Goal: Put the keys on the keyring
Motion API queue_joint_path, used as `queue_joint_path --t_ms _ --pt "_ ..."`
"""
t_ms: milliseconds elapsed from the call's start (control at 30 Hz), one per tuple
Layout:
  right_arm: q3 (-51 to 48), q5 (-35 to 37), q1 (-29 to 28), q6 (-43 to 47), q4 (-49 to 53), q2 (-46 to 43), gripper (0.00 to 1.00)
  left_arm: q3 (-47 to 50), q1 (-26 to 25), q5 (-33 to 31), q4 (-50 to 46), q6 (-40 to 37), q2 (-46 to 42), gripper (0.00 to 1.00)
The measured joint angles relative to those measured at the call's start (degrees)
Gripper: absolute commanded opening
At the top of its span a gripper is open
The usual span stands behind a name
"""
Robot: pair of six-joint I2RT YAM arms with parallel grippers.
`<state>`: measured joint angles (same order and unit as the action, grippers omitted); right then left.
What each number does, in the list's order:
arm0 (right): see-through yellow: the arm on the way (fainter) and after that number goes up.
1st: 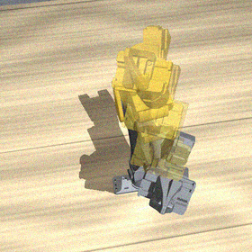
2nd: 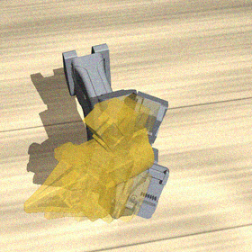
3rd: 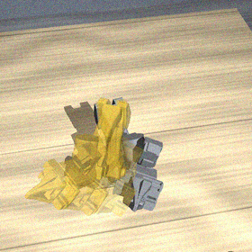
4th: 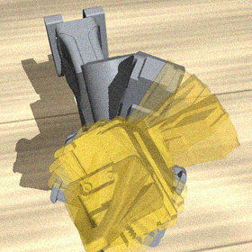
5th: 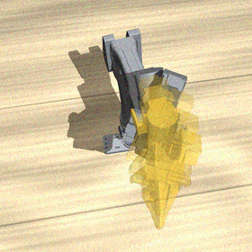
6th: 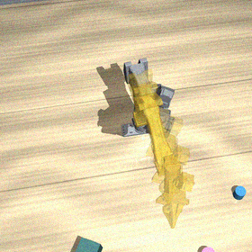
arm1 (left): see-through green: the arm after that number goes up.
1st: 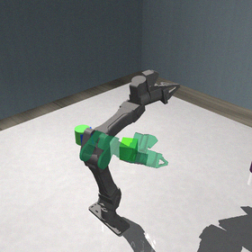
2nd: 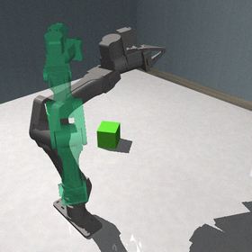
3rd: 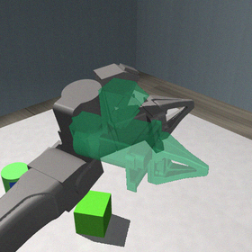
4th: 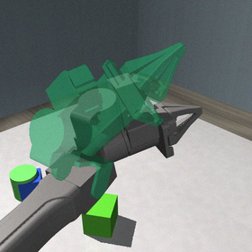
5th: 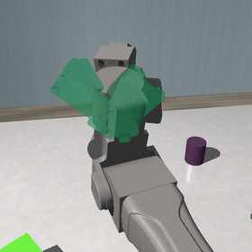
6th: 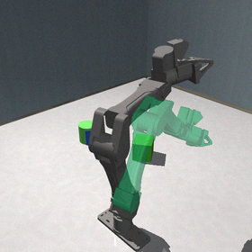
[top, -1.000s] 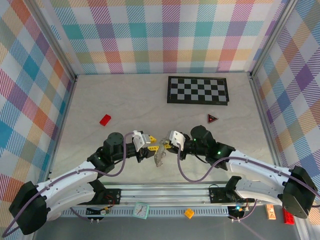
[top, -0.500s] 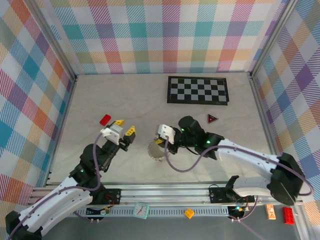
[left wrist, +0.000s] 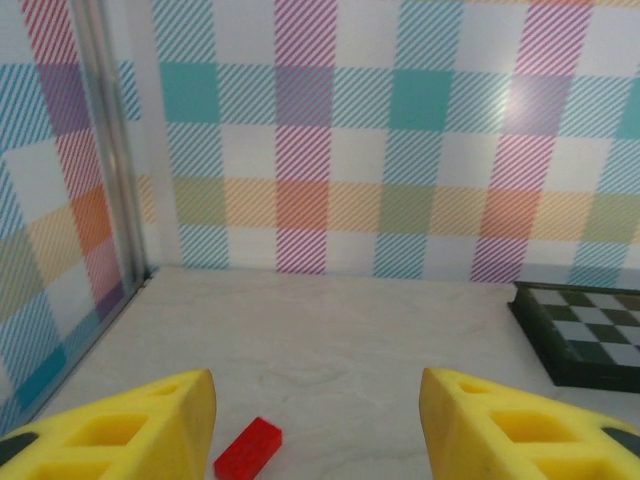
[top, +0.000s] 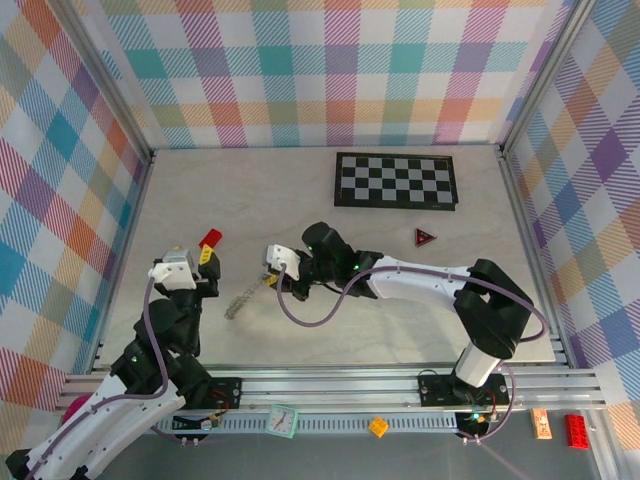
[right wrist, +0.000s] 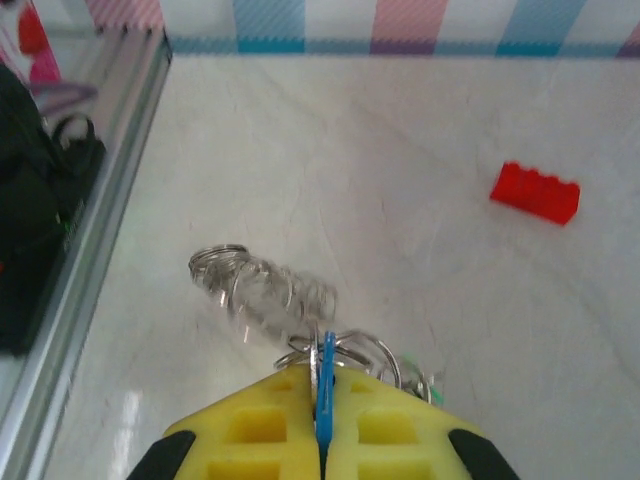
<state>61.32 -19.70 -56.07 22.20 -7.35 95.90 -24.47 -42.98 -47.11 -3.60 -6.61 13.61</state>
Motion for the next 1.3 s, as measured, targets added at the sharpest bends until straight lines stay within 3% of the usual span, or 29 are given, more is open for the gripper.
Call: queue_joint_path --t_ms 467,500,633,767,1033,1133,1300 --pt "-7.85 15.82 2.54 15.43 21.31 -0.04 0.00 2.67 0.96 -3.56 -0.31 4.17 6.93 0.66" --pt "-8.17 17.05 2.69 16.41 22.27 0.04 0.02 3.08 1.22 -3.56 -0.20 4.35 7.80 0.66" --pt "-8.46 19.78 3.69 18.95 25.16 1.11 0.24 4.87 3.13 -3.34 1.44 5.73 11.76 0.66" --pt "-9.22 19.65 5.62 19.06 26.38 0.52 0.33 6.23 6.08 -2.69 3.87 7.48 15.17 0.67" --pt "-10.99 10.27 22.47 12.92 30.67 -12.74 0.37 7.80 12.11 0.42 10.62 10.29 23.93 0.69" --pt "-14.80 9.42 29.42 6.05 23.06 -19.04 0.41 7.82 14.40 2.14 13.51 10.19 27.87 0.71" --pt "-24.65 14.99 38.21 -4.42 3.78 -22.67 0.48 7.82 21.35 7.32 18.80 8.72 34.42 0.73"
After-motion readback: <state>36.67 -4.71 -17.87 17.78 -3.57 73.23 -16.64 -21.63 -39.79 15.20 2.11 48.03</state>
